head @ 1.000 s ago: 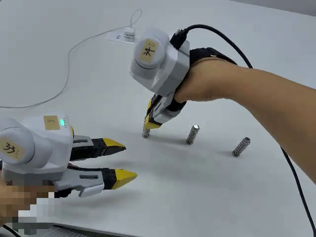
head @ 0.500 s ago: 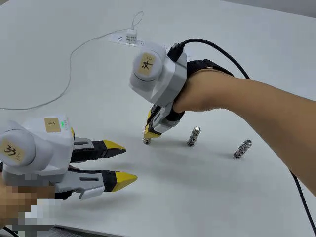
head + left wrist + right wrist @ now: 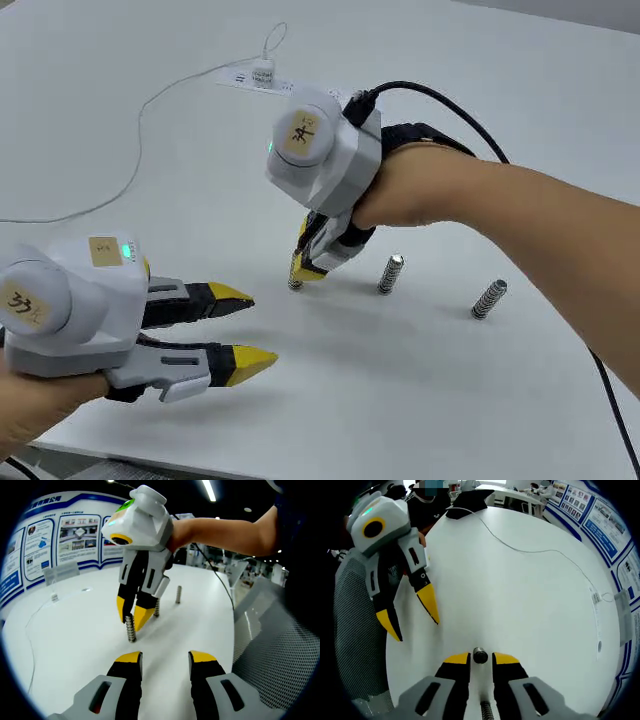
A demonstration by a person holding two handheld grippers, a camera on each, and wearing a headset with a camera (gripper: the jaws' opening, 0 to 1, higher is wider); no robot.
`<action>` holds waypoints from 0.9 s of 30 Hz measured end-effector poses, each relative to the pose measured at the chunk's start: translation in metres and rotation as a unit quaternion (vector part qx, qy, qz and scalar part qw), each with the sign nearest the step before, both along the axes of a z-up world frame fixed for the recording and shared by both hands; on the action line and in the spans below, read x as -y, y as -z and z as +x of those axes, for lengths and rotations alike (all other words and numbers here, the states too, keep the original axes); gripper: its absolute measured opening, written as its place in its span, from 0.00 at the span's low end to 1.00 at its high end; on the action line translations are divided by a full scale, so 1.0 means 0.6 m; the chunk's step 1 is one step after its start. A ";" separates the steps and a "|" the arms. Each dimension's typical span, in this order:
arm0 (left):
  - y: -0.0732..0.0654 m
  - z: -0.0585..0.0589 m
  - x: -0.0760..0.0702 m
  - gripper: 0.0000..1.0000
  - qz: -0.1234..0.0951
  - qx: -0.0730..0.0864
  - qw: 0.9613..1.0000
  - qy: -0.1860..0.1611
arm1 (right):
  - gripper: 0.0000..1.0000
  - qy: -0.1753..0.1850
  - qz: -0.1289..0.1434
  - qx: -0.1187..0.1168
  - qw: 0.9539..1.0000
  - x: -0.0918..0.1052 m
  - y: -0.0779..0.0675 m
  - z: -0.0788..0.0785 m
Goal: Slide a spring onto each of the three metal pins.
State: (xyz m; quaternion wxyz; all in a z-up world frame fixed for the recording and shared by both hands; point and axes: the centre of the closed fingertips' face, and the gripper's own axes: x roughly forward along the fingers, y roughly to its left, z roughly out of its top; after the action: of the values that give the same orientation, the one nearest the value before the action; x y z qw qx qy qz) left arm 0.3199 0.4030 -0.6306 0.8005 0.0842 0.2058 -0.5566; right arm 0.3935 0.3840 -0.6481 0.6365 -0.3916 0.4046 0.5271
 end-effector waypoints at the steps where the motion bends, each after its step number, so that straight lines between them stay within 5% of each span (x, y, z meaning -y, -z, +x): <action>1: 0.000 0.000 0.000 0.38 0.000 0.000 1.000 0.000 | 0.19 0.001 0.003 0.001 1.000 0.002 -0.001 0.003; 8: -0.001 0.004 0.001 0.39 0.000 0.000 1.000 -0.001 | 0.21 0.013 0.018 0.008 1.000 0.011 -0.008 0.017; 27: -0.006 0.009 0.005 0.40 -0.005 0.001 1.000 -0.003 | 0.23 0.066 0.073 0.023 0.995 0.054 -0.046 -0.028</action>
State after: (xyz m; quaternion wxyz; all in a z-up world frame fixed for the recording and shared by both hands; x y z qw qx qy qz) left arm 0.3252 0.3998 -0.6273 0.8029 0.0798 0.2021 -0.5552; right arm 0.3769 0.3513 -0.6208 0.7057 -0.3282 0.3751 0.5036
